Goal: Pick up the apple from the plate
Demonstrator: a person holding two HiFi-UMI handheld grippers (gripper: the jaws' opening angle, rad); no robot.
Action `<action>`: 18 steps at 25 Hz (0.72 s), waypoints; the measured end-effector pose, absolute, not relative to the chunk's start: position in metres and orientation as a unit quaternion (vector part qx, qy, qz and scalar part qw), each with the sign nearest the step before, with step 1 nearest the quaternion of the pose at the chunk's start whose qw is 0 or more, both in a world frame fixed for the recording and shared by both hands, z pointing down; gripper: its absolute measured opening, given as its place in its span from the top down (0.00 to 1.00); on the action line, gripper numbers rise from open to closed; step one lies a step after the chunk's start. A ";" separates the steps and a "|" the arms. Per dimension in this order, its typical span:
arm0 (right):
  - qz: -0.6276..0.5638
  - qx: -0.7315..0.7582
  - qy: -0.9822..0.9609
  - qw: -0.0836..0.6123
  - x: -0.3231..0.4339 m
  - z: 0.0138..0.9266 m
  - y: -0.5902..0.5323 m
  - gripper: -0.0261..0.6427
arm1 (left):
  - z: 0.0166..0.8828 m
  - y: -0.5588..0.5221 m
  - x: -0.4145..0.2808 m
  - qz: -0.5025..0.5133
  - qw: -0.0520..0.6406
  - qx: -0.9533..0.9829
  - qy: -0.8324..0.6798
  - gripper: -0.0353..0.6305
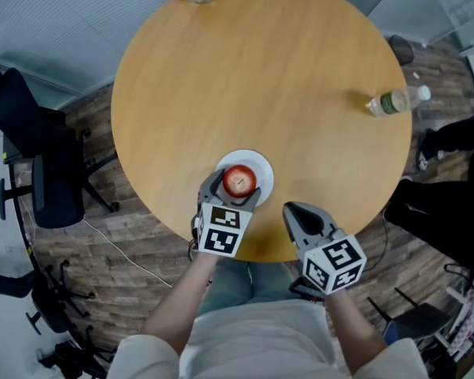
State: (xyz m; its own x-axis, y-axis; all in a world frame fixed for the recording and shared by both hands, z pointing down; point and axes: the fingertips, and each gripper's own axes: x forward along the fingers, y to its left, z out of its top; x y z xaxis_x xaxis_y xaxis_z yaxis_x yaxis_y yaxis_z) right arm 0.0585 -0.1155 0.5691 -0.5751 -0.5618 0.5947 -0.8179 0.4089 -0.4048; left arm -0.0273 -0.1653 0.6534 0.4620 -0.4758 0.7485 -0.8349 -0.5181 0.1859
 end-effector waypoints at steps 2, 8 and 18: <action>0.338 0.422 -0.821 0.183 0.059 0.565 -0.118 0.91 | 0.647 -0.165 -0.027 0.318 0.277 0.811 -0.405 0.37; 0.322 0.427 -0.827 0.174 0.060 0.552 -0.124 0.91 | 0.625 -0.163 -0.030 0.303 0.271 0.816 -0.411 0.37; 0.286 0.431 -0.840 0.166 0.062 0.520 -0.123 0.91 | 0.576 -0.144 -0.035 0.276 0.254 0.831 -0.411 0.37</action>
